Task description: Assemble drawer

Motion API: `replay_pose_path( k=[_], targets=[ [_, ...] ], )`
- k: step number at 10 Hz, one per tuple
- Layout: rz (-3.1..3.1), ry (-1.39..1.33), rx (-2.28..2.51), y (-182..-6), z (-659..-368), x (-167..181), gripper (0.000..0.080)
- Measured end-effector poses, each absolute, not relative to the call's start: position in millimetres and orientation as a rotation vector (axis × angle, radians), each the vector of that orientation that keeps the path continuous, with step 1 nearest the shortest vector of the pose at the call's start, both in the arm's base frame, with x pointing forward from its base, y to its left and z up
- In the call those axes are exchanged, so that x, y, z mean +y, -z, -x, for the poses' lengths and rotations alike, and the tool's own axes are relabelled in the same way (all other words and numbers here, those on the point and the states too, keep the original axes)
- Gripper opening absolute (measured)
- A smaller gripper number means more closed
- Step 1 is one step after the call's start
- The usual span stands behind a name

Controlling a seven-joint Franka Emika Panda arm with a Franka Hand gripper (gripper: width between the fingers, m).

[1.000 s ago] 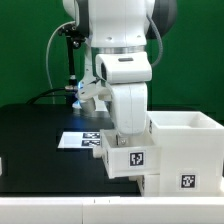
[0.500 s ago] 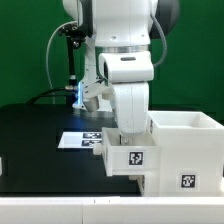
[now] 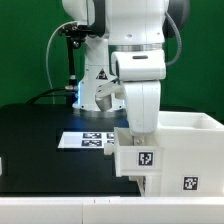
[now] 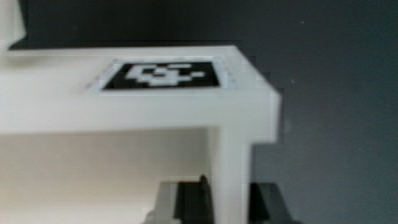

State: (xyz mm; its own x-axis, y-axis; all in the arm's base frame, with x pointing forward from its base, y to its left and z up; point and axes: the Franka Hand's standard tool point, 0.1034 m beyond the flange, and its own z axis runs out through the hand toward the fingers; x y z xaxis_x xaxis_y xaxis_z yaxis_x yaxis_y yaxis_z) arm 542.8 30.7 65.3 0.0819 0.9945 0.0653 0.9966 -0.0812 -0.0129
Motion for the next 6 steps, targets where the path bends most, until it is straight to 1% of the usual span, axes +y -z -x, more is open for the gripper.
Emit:
replay_pose_path(
  k=[4, 5, 6],
  targets=[
    [2.277, 0.066, -2.088, -63.9, -539.2, 28.6, 0.0034],
    [2.277, 0.066, -2.087, -63.5, -539.0, 28.2, 0.0095],
    [2.279, 0.059, -2.088, -66.9, -539.7, 27.9, 0.0259]
  ],
)
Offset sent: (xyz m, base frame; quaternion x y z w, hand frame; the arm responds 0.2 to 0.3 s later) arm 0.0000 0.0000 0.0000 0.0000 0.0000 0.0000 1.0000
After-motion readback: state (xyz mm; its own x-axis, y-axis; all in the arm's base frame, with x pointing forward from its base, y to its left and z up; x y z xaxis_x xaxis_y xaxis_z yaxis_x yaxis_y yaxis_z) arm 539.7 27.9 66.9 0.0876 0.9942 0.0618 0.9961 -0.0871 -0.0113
